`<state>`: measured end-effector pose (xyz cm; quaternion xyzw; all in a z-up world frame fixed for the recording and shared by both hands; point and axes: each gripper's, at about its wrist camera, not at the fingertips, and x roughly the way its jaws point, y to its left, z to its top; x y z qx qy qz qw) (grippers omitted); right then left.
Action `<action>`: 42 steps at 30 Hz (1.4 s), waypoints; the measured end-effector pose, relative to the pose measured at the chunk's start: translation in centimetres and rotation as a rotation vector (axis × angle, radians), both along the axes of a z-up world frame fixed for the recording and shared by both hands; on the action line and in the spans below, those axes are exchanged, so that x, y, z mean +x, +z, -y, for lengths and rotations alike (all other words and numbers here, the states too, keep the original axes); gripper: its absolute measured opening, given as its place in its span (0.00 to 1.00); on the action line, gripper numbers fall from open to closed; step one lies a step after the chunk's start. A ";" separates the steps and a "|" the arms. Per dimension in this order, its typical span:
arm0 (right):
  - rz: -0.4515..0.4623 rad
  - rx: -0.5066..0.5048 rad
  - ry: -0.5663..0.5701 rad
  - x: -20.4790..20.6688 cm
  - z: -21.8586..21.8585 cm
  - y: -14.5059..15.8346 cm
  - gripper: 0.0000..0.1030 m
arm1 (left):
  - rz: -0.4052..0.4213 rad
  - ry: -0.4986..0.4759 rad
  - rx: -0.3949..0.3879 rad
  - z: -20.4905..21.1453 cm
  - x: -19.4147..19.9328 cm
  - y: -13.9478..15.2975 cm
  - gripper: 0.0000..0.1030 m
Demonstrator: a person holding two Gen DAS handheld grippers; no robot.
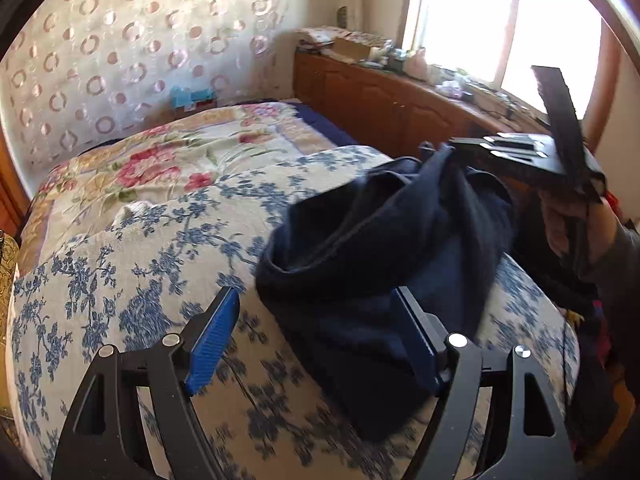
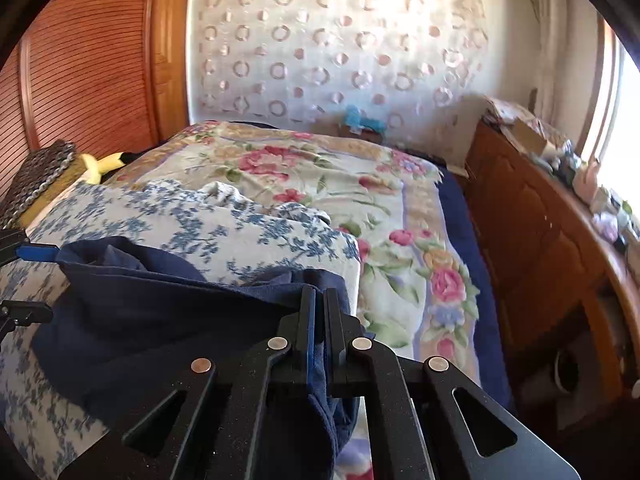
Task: Fold small clothes
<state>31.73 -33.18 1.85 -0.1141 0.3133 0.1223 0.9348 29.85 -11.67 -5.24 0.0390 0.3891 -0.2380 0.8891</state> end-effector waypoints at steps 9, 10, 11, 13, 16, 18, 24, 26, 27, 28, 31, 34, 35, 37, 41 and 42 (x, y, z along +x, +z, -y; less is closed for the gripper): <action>0.032 0.138 -0.050 -2.0 1.1 2.3 0.46 | -0.037 0.150 0.015 -0.6 5.7 -2.2 0.76; 0.038 0.150 -0.046 -2.8 1.1 2.1 0.52 | -0.035 0.159 0.033 -0.5 6.0 -2.5 0.76; 0.040 0.155 -0.046 -3.5 1.3 1.9 0.56 | -0.040 0.167 0.049 -0.5 6.2 -2.8 0.76; 0.028 0.160 -0.041 -4.7 1.7 1.6 0.60 | -0.057 0.164 0.035 -0.6 6.3 -3.3 0.76; -0.008 0.171 -0.042 -5.4 2.4 0.1 0.64 | -0.040 0.154 0.017 -1.0 5.6 -2.7 0.76; -0.047 0.160 -0.038 -4.9 2.7 -1.0 0.65 | -0.027 0.146 -0.009 -1.4 4.9 -2.1 0.76; -0.164 0.188 -0.042 -1.4 2.8 -3.2 0.65 | -0.013 0.109 -0.089 -2.7 2.2 -0.4 0.76; -0.194 0.216 -0.041 -0.6 2.8 -3.6 0.65 | -0.025 0.081 -0.104 -2.6 1.5 -0.5 0.76; -0.214 0.225 -0.036 0.0 2.8 -3.9 0.65 | -0.039 0.066 -0.103 -2.4 1.3 -0.7 0.76; -0.228 0.234 -0.035 0.4 2.9 -4.0 0.65 | -0.057 0.059 -0.090 -2.0 1.3 -1.1 0.76; -0.244 0.238 -0.029 1.3 2.8 -3.9 0.65 | -0.116 0.046 -0.070 -0.9 2.0 -2.5 0.76; -0.247 0.235 -0.018 2.0 2.8 -4.0 0.59 | -0.172 0.042 -0.076 -0.1 2.9 -3.8 0.76; -0.250 0.231 -0.014 2.1 2.8 -4.0 0.55 | -0.159 0.046 -0.077 0.0 2.9 -3.7 0.76; -0.252 0.213 -0.007 1.8 2.4 -4.3 0.51 | -0.183 0.025 -0.102 0.5 3.1 -3.7 0.68; -0.264 0.211 0.017 1.5 1.9 -4.5 0.28 | -0.168 -0.008 -0.119 1.2 2.5 -3.0 0.37; -0.259 0.199 0.027 1.3 1.6 -4.4 0.24 | -0.167 -0.012 -0.121 1.2 2.5 -2.9 0.26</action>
